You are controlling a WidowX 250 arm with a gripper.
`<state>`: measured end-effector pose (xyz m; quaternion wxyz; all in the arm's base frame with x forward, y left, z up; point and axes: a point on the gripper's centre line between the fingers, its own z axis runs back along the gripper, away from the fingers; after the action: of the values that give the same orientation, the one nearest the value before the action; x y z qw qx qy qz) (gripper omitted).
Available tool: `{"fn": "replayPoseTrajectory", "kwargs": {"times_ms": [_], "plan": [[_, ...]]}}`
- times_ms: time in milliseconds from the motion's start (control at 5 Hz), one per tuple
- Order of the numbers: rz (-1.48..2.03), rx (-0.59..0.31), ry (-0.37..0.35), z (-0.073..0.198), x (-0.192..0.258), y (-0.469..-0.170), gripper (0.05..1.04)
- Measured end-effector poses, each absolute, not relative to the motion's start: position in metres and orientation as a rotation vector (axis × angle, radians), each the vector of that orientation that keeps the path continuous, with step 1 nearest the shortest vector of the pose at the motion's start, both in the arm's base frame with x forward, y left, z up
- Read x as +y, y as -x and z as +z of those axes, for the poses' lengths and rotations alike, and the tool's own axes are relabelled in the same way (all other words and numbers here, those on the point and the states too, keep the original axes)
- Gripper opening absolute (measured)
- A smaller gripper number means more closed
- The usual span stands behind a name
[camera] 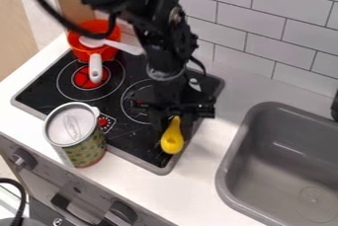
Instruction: Take the knife and put between the center of the burner
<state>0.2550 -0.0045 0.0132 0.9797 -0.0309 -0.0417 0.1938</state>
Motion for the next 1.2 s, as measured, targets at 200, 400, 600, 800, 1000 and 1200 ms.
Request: {"fn": "replayPoseTrajectory", "kwargs": {"times_ms": [200, 400, 600, 800, 1000, 1200], "plan": [[0.454, -0.024, 0.073, 0.011, 0.009, -0.274, 0.409], [0.376, -0.033, 0.022, 0.008, 0.017, -0.282, 0.409], [0.261, 0.003, -0.027, 0.000, 0.029, -0.290, 0.408], [0.142, 0.023, -0.079, -0.004, 0.045, -0.295, 0.408], [0.056, 0.030, -0.104, -0.003, 0.062, -0.293, 0.408], [0.033, 0.017, -0.095, 0.000, 0.078, -0.296, 0.408]]}}
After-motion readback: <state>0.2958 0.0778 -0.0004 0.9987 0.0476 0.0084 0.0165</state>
